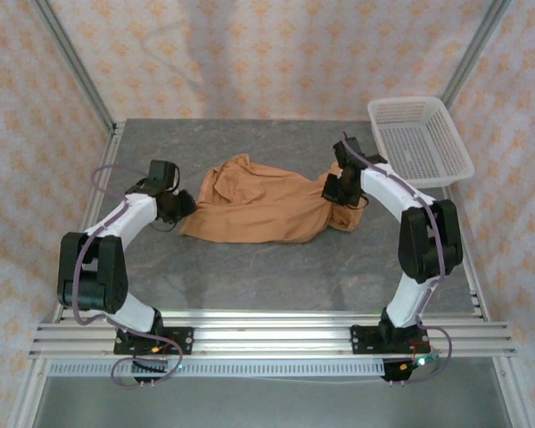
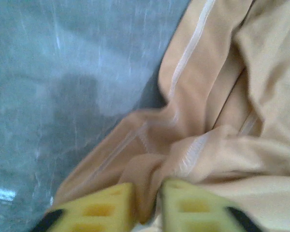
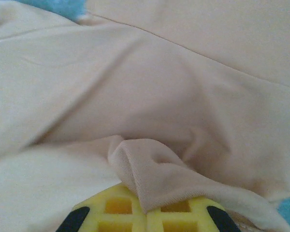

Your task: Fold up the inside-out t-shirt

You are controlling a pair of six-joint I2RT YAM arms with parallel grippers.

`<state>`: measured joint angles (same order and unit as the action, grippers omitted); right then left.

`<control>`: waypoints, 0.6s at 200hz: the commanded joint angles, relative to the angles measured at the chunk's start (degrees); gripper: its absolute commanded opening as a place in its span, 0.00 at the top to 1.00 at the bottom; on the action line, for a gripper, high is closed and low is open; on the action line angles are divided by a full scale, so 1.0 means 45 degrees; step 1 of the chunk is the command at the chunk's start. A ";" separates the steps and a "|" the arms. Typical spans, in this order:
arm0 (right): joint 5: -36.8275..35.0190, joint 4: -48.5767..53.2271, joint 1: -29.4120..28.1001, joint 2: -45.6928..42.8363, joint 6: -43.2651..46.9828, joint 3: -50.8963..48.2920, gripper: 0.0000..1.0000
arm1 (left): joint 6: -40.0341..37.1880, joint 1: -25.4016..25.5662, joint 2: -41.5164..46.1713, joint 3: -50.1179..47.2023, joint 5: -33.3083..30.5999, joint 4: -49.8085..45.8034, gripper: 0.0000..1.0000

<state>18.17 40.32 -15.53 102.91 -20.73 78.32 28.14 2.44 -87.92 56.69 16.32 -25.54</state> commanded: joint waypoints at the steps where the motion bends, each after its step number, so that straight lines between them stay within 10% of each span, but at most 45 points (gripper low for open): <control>1: 0.0427 0.0678 0.0161 0.0424 0.0142 0.0901 0.64 | -0.0565 0.1381 0.0968 0.0912 -0.2706 -0.0113 0.44; 20: -0.0550 0.1093 0.0296 -0.0106 0.0311 0.0779 0.45 | -0.1424 0.3026 0.1666 0.1062 -0.3211 0.0040 0.39; 49: -0.1070 0.1032 0.0744 -0.1624 0.0449 -0.0737 0.43 | -0.1082 0.5495 0.1341 0.0667 -0.0313 0.1770 0.41; 91: -0.0330 -0.0237 0.1683 -0.3720 -0.0210 -0.3697 0.76 | -0.1399 0.9401 -0.2025 0.2737 -0.0530 0.2124 0.33; 120: 0.0639 -0.0676 0.1869 -0.4247 -0.0412 -0.4627 0.77 | -0.2037 1.0233 -0.4350 0.4544 -0.1175 0.1189 0.24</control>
<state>17.61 40.05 -7.14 85.58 -21.26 60.10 21.98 47.24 -102.13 71.81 13.91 -17.32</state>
